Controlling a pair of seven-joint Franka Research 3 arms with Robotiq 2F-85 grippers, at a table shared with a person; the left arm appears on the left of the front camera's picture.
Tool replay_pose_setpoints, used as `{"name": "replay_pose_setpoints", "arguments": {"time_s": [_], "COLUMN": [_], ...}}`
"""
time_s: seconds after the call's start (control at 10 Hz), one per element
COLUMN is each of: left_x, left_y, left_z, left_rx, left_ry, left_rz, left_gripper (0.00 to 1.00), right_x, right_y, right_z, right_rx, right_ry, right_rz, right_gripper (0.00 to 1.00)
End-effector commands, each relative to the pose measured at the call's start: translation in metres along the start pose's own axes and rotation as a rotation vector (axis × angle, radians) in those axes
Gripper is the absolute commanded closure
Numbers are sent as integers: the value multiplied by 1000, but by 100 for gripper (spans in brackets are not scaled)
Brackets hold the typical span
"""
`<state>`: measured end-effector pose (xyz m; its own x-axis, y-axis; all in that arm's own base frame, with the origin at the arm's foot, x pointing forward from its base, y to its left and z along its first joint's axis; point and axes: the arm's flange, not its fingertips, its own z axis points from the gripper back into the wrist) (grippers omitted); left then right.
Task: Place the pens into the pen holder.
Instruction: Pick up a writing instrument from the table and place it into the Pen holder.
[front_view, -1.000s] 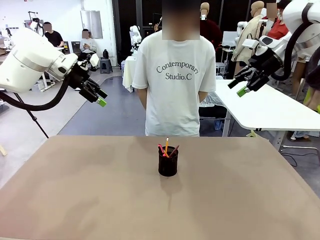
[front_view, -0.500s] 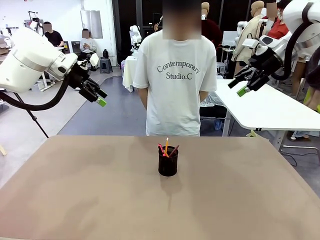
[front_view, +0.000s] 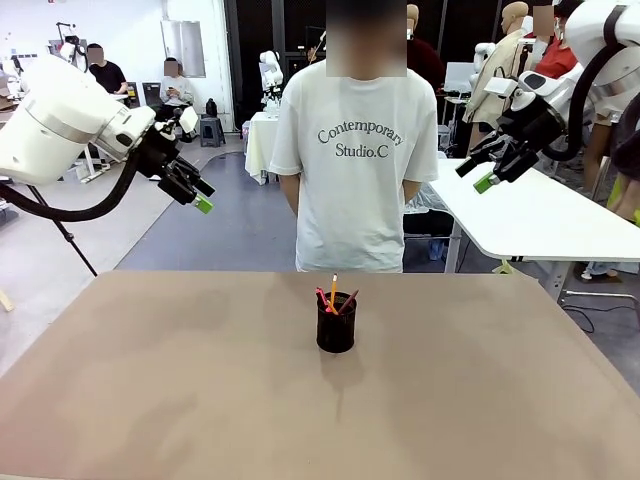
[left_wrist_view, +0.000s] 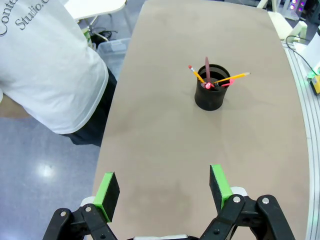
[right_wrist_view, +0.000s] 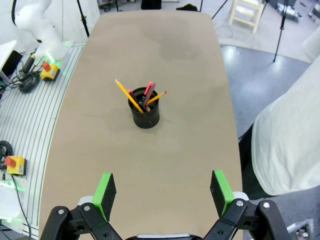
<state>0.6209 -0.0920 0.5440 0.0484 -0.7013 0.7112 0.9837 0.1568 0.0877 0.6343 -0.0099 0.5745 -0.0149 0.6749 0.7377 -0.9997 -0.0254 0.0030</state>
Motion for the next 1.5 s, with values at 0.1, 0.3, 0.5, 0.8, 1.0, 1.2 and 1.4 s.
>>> {"name": "replay_pose_setpoints", "arguments": {"time_s": [0.1,0.3,0.5,0.8,1.0,1.2,1.4], "left_x": [-1,-1,-1,-1,-1,-1,-1], "left_y": [1,1,1,1,1,1,1], "left_z": [2,2,2,2,2,2,2], "left_rx": [4,4,4,4,4,4,4], "left_ry": [3,3,3,3,3,3,3], "left_rz": [0,0,0,0,0,0,0], "left_gripper": [6,6,6,6,6,6,6], "right_x": [1,1,1,1,1,1,1], "right_y": [4,4,4,4,4,4,4], "right_z": [-1,-1,-1,-1,-1,-1,-1], "right_rx": [-5,-5,-5,-5,-5,-5,-5], "right_ry": [0,0,0,0,0,0,0], "right_rz": [-6,-6,-6,-6,-6,-6,-6], "right_gripper": [0,0,0,0,0,0,0]}}
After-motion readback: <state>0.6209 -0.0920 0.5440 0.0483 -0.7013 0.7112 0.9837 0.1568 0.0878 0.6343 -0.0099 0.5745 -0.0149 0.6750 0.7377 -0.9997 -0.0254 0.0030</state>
